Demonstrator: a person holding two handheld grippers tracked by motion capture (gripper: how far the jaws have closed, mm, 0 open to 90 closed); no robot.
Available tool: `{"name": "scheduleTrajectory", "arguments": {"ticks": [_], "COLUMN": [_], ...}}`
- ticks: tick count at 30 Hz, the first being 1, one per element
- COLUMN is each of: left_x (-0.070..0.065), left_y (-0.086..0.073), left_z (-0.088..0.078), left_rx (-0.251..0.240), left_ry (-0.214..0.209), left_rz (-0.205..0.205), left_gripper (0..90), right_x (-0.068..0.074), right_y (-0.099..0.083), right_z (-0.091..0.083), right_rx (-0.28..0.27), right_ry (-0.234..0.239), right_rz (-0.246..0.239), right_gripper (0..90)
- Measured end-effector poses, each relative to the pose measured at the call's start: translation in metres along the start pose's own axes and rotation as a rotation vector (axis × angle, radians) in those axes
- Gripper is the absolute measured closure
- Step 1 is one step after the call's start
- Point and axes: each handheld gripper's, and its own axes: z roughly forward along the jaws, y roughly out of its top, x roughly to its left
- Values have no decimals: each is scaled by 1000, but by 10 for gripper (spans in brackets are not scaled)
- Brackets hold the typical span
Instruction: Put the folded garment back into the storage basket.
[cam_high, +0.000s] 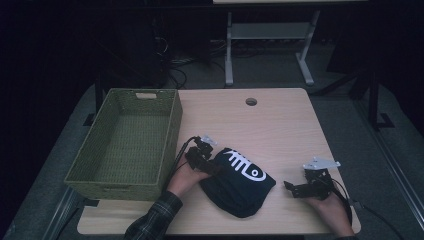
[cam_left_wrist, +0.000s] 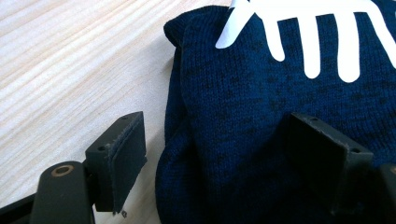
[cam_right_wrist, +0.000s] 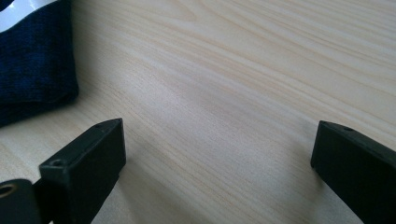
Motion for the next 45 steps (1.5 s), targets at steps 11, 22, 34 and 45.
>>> {"name": "scheduleTrajectory", "arguments": {"ticks": [11, 22, 34, 45], "left_x": [3, 2, 7, -9], "left_y": [-3, 0, 4, 22], "left_z": [6, 6, 7, -15], "left_rx": [18, 35, 62, 43], "left_ry": [-58, -77, -144, -157], "left_rz": [-1, -19, -66, -61], "left_gripper": [300, 458, 697, 722], "right_x": [0, 0, 0, 1], "right_y": [0, 0, 0, 0], "right_z": [0, 0, 0, 0], "right_rx": [2, 2, 3, 5], "right_ry": [-1, -3, -3, -3], "right_rz": [2, 4, 2, 8], "right_gripper": [28, 29, 28, 29]}}
